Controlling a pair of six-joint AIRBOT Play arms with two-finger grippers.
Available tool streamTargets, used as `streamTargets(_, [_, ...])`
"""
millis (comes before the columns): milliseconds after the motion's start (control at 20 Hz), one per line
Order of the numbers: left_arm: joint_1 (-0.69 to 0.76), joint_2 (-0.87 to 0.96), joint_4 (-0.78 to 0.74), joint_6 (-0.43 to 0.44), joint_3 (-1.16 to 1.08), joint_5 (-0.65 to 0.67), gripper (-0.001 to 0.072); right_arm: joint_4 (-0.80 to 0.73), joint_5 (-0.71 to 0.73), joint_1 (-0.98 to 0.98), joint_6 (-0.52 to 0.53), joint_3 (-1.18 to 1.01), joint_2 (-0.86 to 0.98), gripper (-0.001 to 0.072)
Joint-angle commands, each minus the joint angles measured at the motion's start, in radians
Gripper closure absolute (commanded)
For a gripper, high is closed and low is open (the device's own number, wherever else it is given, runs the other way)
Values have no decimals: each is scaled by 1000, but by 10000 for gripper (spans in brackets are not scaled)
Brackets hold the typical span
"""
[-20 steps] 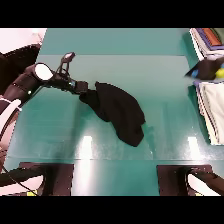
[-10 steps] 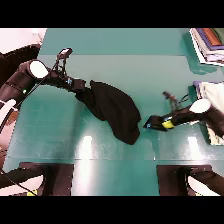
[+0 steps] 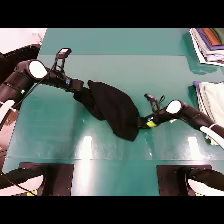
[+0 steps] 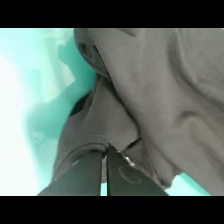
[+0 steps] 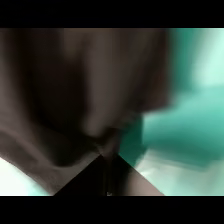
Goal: Fold the shirts.
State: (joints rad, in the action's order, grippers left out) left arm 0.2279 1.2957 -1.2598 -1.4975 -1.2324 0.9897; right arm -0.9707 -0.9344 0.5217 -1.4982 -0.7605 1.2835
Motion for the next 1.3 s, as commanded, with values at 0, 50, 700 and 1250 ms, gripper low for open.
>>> streamTargets(0, [-34,-57,-122,-40,-35,-2,682,-201,-51,-73,-93,-80,-97,694])
streamTargets(50, [-58,-88,-129,-40,-56,-3,682,-262,-89,-124,-99,-116,-152,695])
streamTargets(700, [-127,-459,-146,-13,-402,-11,682,-340,-158,-500,-34,-653,-571,695])
streamTargets(1250, [-127,-464,-105,18,-890,80,685,-475,-491,-500,-26,-1130,-482,695])
